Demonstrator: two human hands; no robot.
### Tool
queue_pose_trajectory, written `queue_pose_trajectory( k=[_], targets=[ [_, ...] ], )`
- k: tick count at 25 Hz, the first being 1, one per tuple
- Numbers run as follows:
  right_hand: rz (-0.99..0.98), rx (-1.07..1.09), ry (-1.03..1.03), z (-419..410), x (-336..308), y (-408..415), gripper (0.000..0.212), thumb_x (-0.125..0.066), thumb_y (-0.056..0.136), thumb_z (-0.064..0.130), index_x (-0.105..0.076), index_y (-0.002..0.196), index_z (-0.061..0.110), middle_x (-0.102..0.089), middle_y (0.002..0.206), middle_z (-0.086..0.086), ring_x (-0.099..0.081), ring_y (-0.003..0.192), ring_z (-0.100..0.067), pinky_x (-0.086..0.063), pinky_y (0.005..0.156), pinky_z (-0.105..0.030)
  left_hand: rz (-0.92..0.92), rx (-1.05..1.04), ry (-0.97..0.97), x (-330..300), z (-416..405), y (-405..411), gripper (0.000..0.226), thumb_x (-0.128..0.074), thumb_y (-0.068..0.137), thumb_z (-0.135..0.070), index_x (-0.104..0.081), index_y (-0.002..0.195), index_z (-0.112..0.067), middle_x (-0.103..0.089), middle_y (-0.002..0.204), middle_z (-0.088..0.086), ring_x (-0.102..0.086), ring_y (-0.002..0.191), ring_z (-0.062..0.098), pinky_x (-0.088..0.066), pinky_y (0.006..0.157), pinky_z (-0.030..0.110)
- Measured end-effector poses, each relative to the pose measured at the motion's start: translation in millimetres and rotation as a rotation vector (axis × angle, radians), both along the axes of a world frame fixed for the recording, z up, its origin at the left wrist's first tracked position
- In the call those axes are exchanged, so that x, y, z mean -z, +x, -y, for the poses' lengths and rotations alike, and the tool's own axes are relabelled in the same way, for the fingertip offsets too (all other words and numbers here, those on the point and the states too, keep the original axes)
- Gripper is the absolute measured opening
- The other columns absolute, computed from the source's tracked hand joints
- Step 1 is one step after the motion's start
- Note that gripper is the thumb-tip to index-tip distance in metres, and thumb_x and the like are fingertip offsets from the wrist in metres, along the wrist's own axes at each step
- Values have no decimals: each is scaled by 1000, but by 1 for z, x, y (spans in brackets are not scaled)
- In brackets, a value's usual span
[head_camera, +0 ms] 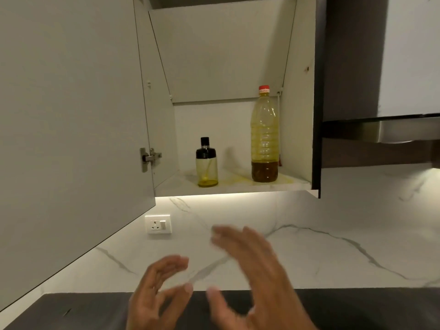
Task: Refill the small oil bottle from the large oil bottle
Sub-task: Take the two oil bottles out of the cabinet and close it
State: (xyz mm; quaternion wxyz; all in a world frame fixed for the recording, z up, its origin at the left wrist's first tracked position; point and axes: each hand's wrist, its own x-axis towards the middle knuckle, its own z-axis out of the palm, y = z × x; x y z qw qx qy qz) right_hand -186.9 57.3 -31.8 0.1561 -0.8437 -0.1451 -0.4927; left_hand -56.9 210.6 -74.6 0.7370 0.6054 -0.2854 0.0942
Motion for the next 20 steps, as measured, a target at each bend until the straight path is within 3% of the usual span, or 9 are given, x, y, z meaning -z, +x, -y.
queue_pose_trajectory(
  k=[2,4,6,8,10,13,16,18,20],
  targets=[
    [-58,54,257,39,-34,5,74,-67,85,62,-30,149,56,-30,158,37,-33,143,11,-32,117,-23,126,-35,46,-13,32,6,51,-83,72,-27,-66,119,-26,-75,121,-6,-70,110,4,-58,80,23],
    [-66,201,417,77,-60,25,88,-72,83,64,-19,153,53,-25,161,31,-28,141,11,-29,117,-24,123,-69,49,-45,65,21,52,-86,78,-37,-62,123,-39,-67,129,-17,-64,114,-1,-53,87,20],
    [-61,299,512,117,-80,55,100,-81,82,56,-20,159,36,-29,165,10,-35,144,-9,-37,116,-35,125,-122,56,-73,96,49,61,-87,82,-36,-55,134,-34,-60,139,-12,-60,120,4,-50,93,22],
    [-59,338,607,151,-105,78,107,-87,78,49,-23,159,24,-35,161,-1,-46,139,-22,-42,105,-35,127,-205,102,-100,123,78,76,-87,81,-35,-48,145,-21,-54,147,-3,-54,131,19,-49,106,36],
    [-79,333,720,178,-124,101,111,-91,72,50,-27,157,18,-43,154,-6,-53,131,-26,-45,97,-35,107,-274,146,-121,144,104,90,-90,77,-41,-43,150,-15,-51,150,3,-49,138,25,-43,114,47],
    [-137,311,846,203,-135,129,113,-94,61,56,-34,149,17,-57,137,-5,-58,114,-22,-51,94,-38,25,-269,240,-140,160,135,111,-91,69,-54,-35,156,-14,-51,152,7,-51,137,28,-44,113,49],
    [-165,305,902,216,-137,146,102,-95,58,56,-43,137,19,-62,126,-1,-63,109,-25,-56,97,-47,10,-241,301,-148,167,152,109,-92,66,-57,-43,152,-13,-64,138,7,-66,120,28,-54,103,49],
    [-154,354,885,221,-136,154,93,-95,58,52,-49,132,19,-63,119,2,-64,105,-24,-56,91,-42,30,-270,308,-150,170,159,87,-94,64,-55,-62,132,-13,-73,115,1,-72,103,24,-60,92,42],
    [-145,405,859,223,-134,158,84,-93,59,49,-55,128,19,-65,113,3,-65,101,-24,-57,88,-40,25,-268,279,-150,171,163,67,-96,62,-50,-69,113,-15,-73,99,-4,-74,93,21,-62,83,37]
  ],
)
